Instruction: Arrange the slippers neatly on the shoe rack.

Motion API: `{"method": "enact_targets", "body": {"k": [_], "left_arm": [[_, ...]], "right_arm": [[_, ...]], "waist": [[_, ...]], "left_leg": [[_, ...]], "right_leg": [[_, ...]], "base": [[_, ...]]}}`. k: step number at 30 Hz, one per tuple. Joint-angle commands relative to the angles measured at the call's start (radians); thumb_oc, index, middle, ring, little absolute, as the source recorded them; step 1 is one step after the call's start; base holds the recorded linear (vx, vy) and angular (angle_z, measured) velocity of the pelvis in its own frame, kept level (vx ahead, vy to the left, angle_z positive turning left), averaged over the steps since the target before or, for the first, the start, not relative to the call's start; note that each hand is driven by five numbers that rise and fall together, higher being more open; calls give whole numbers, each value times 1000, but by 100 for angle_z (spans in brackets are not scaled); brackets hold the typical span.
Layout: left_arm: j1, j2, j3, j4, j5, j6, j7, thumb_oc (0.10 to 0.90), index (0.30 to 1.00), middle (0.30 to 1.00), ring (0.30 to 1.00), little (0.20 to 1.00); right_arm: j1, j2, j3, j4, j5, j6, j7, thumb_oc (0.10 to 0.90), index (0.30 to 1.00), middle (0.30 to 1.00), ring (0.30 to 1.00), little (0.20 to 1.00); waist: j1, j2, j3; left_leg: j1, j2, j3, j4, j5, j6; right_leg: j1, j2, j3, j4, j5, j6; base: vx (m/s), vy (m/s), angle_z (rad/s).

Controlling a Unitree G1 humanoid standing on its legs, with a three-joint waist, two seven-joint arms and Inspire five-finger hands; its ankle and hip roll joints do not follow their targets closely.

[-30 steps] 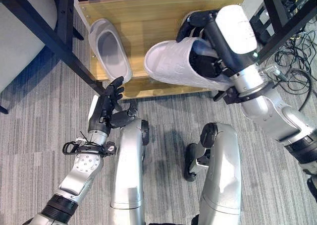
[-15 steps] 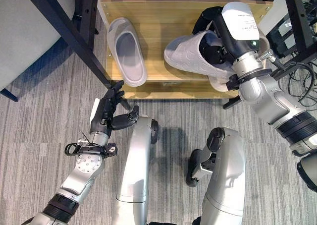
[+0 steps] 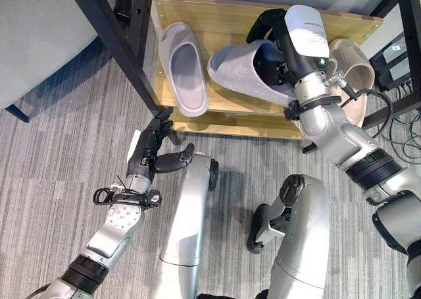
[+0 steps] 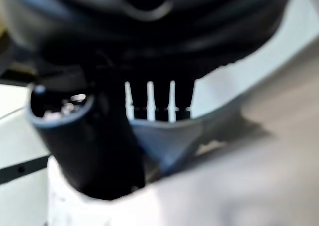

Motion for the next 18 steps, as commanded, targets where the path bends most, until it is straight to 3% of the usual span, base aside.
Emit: {"method": "enact_targets", "body": {"k": [1, 3, 4, 5, 12, 18], "left_arm": [[-55, -27, -61, -146, 12, -92, 9, 800, 900, 900, 900, 900], [-68, -35, -73, -147, 10, -93, 12, 800, 900, 900, 900, 900], [-85, -42, -93, -152, 5, -96, 10, 800, 900, 900, 900, 900], [-93, -43, -99, -156, 4, -97, 10, 800, 900, 900, 900, 900], [-134, -51, -143, -172, 0, -96, 3, 800, 900, 900, 900, 900], [-158, -52, -156, -179, 3, -95, -1, 800, 900, 900, 900, 900]], "right_arm": [[-198, 14, -84, -6, -22, -11, -98, 400, 300, 300, 300, 300], [-206, 33, -80, 25, -27, -3, -102, 400, 300, 300, 300, 300], [-218, 53, -71, 66, -22, 3, -108, 505, 458, 458, 458, 458], [-225, 58, -64, 81, -18, 3, -109, 800, 900, 900, 900, 900], [-254, 59, -37, 110, 2, -6, -113, 800, 900, 900, 900, 900], [-255, 52, -20, 80, 14, -19, -111, 800, 900, 900, 900, 900]], "waist": [[66, 16, -35], [71, 21, -35], [79, 26, -35], [80, 28, -35], [93, 38, -35], [84, 29, -35]], "left_leg": [[-1, 0, 17, -9, -125, 13], [-1, -1, 16, -6, -126, 11], [-1, -4, 14, -7, -126, 10], [-1, -7, 11, -8, -126, 9], [-1, -14, -5, -1, -128, 3], [-1, -8, 2, 3, -131, -1]], "right_leg": [[-45, 7, -17, 0, 82, -105], [-43, 5, -20, 5, 80, -106], [-39, 0, -22, 9, 80, -106], [-36, -2, -24, 8, 79, -107], [-28, -9, -33, 14, 76, -109], [-34, -10, -31, 21, 78, -112]], "base": [[12, 3, 11], [15, 2, 9], [19, 3, 6], [16, 0, 10], [10, 6, 8], [0, 0, 0]]}}
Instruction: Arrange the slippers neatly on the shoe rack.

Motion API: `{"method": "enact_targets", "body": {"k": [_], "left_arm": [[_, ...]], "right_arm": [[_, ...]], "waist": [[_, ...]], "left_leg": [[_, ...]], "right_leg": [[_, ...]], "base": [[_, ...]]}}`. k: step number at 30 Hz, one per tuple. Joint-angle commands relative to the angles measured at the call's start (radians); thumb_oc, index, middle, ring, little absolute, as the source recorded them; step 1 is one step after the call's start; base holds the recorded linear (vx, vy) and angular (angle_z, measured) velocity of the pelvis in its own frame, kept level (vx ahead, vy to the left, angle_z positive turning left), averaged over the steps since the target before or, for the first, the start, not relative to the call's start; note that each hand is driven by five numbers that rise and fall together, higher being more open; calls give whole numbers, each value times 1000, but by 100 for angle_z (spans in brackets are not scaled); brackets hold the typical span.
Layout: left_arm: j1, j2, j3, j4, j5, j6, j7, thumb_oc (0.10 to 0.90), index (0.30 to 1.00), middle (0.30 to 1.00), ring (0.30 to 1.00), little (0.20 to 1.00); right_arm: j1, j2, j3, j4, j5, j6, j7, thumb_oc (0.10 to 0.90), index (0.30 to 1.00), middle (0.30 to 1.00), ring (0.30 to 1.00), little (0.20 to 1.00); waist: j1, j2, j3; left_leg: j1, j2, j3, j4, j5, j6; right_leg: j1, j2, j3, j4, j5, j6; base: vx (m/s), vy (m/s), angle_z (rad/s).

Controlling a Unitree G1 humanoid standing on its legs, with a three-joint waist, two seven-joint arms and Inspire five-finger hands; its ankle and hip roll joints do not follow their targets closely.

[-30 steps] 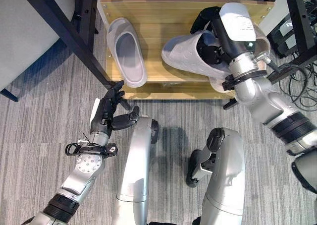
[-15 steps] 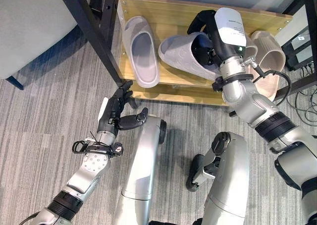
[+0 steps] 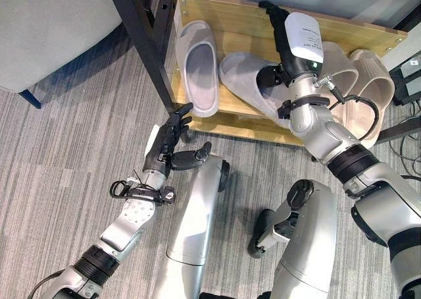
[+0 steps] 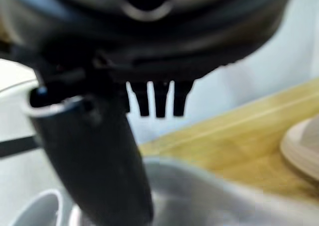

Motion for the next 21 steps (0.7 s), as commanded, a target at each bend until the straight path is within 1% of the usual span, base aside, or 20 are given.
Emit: {"method": "enact_targets", "body": {"k": [1, 7, 13, 21], "left_arm": [[-68, -25, -57, -176, 4, -96, -12, 800, 900, 900, 900, 900], [-54, -11, -43, -186, 1, -94, -10, 800, 900, 900, 900, 900], [-49, -2, -32, -193, 0, -89, -4, 800, 900, 900, 900, 900], [-21, 12, 1, -199, 14, -77, 3, 800, 900, 900, 900, 900]], "right_arm": [[-206, -49, -18, -87, 7, -57, -87, 800, 900, 900, 900, 900], [-203, -71, -1, -126, 25, -67, -72, 800, 900, 900, 900, 900], [-190, -51, 3, -117, 88, -86, -55, 800, 900, 900, 900, 900], [-135, -64, -33, -203, 161, -113, -36, 800, 900, 900, 900, 900]], "waist": [[44, 20, -39], [34, 11, -39], [29, 7, -39], [6, -10, -39]], "left_leg": [[-3, 23, 8, -1, -127, 0], [-3, 30, 13, 9, -131, -2], [-3, 38, 19, 11, -128, -3], [-3, 46, 33, 8, -123, -5]], "right_leg": [[-59, 24, -26, 9, 112, -113], [-72, 31, -18, 20, 111, -115], [-81, 36, -13, 24, 110, -115], [-89, 36, -4, 28, 115, -116]], "base": [[0, 0, 0], [0, 0, 0], [-5, 12, -7], [-2, 4, -1]]}}
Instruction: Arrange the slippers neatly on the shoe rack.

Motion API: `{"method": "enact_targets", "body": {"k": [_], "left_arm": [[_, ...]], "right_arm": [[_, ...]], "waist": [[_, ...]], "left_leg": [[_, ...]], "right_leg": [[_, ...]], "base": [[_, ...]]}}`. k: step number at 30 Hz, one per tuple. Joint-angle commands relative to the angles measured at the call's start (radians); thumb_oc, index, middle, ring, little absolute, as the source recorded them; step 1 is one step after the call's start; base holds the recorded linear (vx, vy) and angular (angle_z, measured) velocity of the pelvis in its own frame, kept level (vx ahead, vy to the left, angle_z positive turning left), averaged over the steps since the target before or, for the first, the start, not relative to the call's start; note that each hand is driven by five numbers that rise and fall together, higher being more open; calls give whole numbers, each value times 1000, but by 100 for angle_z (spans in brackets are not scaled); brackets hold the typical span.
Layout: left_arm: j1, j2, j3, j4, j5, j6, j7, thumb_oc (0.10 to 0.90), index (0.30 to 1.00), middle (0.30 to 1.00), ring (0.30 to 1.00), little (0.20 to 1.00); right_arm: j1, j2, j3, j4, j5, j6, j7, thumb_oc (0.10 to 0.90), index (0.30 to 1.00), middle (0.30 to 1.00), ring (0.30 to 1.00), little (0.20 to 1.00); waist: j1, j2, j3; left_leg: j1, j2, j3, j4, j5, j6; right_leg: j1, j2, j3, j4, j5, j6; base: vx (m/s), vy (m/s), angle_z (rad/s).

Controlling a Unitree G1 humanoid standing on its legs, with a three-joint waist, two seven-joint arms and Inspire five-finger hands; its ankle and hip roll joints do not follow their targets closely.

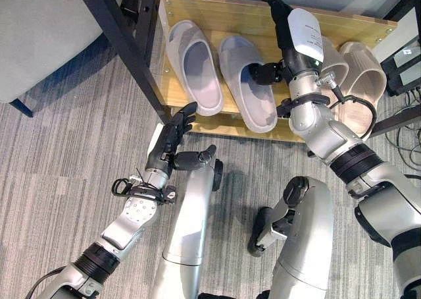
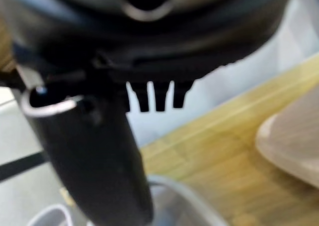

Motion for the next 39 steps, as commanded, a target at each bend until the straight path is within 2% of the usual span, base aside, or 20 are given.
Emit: {"method": "enact_targets", "body": {"k": [1, 7, 18, 21, 26, 34, 39], "left_arm": [[-7, 0, 16, -199, 14, -77, 3, 800, 900, 900, 900, 900], [28, 20, 42, -213, 22, -68, 2, 800, 900, 900, 900, 900], [69, 64, 110, -228, 54, -69, 17, 800, 900, 900, 900, 900], [126, 100, 153, -243, 64, -72, 18, 800, 900, 900, 900, 900], [318, 137, 217, -279, 38, -69, -21, 800, 900, 900, 900, 900], [386, 138, 237, -304, 13, -62, -45, 800, 900, 900, 900, 900], [410, 133, 228, -301, -12, -57, -59, 800, 900, 900, 900, 900]], "right_arm": [[-136, -39, -41, -143, 24, -94, -39, 800, 900, 900, 900, 900], [-8, -37, -119, -270, 107, -132, -17, 800, 900, 900, 900, 900], [45, -48, -146, -338, 150, -150, 4, 800, 900, 900, 900, 900], [58, -68, -161, -340, 149, -149, 4, 800, 900, 900, 900, 900], [76, -99, -168, -349, 151, -153, 7, 800, 900, 900, 900, 900], [137, -79, -208, -375, 125, -134, -8, 800, 900, 900, 900, 900], [197, -32, -221, -395, 146, -132, 10, 800, 900, 900, 900, 900]], "waist": [[37, -11, -39], [17, -11, -39], [14, -6, -39], [22, -1, -39], [40, 11, -39], [37, 12, -39], [37, 9, -39]], "left_leg": [[-2, 21, 29, -7, -102, -9], [-2, 23, 23, -4, -98, -8], [-2, 25, 23, -9, -84, -11], [-2, 23, 22, -11, -83, -11], [-2, 27, 23, -12, -86, -12], [-2, 29, 26, -12, -87, -11], [-2, 31, 26, -12, -87, -10]], "right_leg": [[-72, 15, -8, 21, 114, -116], [-73, 19, -12, 15, 114, -116], [-73, 17, -14, 14, 116, -112], [-73, 15, -12, 16, 117, -112], [-73, 12, -9, 14, 121, -114], [-73, 17, -9, 13, 124, -114], [-73, 20, -13, 7, 128, -114]], "base": [[0, 0, 0], [-7, 12, -8], [-1, 3, -1], [0, 0, 0], [0, 0, 0], [0, 0, 0], [0, 0, 0]]}}
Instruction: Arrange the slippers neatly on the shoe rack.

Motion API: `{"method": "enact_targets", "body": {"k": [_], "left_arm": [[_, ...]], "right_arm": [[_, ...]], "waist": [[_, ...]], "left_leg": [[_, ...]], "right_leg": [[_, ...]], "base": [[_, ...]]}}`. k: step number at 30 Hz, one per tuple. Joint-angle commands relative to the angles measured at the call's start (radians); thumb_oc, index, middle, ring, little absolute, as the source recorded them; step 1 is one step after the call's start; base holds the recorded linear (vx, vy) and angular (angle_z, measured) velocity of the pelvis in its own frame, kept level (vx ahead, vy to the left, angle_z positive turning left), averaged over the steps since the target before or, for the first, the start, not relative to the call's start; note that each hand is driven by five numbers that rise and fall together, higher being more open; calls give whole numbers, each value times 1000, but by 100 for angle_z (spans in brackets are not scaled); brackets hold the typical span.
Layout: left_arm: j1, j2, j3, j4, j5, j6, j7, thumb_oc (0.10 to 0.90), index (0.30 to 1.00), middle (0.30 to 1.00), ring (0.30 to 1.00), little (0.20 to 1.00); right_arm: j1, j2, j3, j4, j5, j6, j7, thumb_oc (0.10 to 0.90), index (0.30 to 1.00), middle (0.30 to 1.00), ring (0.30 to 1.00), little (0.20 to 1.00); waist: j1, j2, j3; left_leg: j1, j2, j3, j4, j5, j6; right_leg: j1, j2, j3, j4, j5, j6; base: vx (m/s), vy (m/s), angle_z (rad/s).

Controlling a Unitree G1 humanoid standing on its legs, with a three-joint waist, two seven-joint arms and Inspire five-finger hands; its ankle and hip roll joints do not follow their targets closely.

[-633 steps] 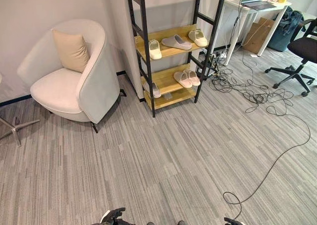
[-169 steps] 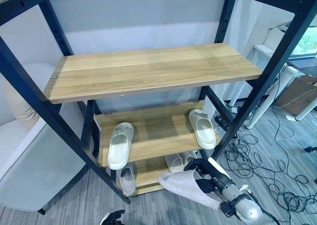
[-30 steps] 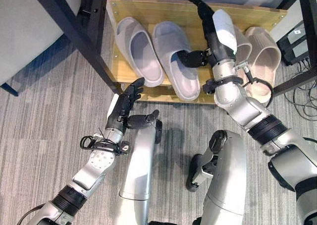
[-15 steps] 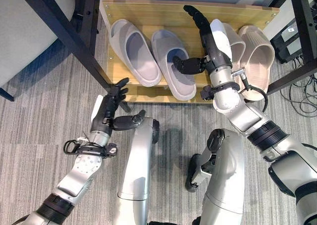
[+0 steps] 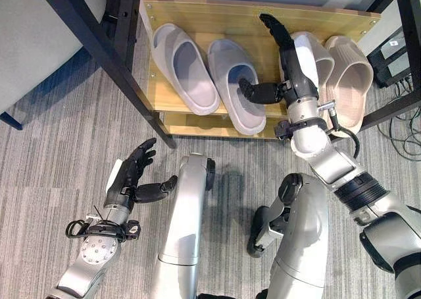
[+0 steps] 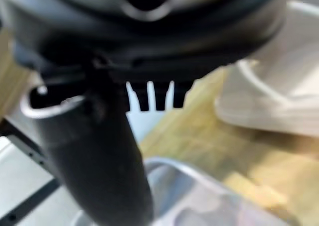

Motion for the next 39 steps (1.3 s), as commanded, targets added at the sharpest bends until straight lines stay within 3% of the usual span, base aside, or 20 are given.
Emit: {"method": "enact_targets", "body": {"k": [1, 26, 39], "left_arm": [[-31, 27, -28, -164, -13, -67, -11, 800, 900, 900, 900, 900], [-110, 22, -120, -168, -37, -77, -15, 800, 900, 900, 900, 900], [-145, 18, -158, -176, -36, -80, -14, 800, 900, 900, 900, 900]], "right_arm": [[-79, 2, -79, -128, -1, -70, -30, 800, 900, 900, 900, 900], [-128, 182, -37, -66, 66, -88, -30, 800, 900, 900, 900, 900], [-165, 216, -21, -33, 76, -91, -34, 800, 900, 900, 900, 900]], "waist": [[58, 10, -40], [104, 34, -40], [114, 44, -40]], "left_leg": [[-8, -1, 31, -58, -39, 3], [-8, -24, 1, -72, -37, -4], [-8, -22, -2, -69, -39, -6]], "right_leg": [[-58, -3, -17, -27, 142, -104], [-42, -10, -46, -40, 145, -106], [-39, -12, -54, -41, 145, -106]], "base": [[0, 0, 0], [0, 0, 0], [0, 0, 0]]}}
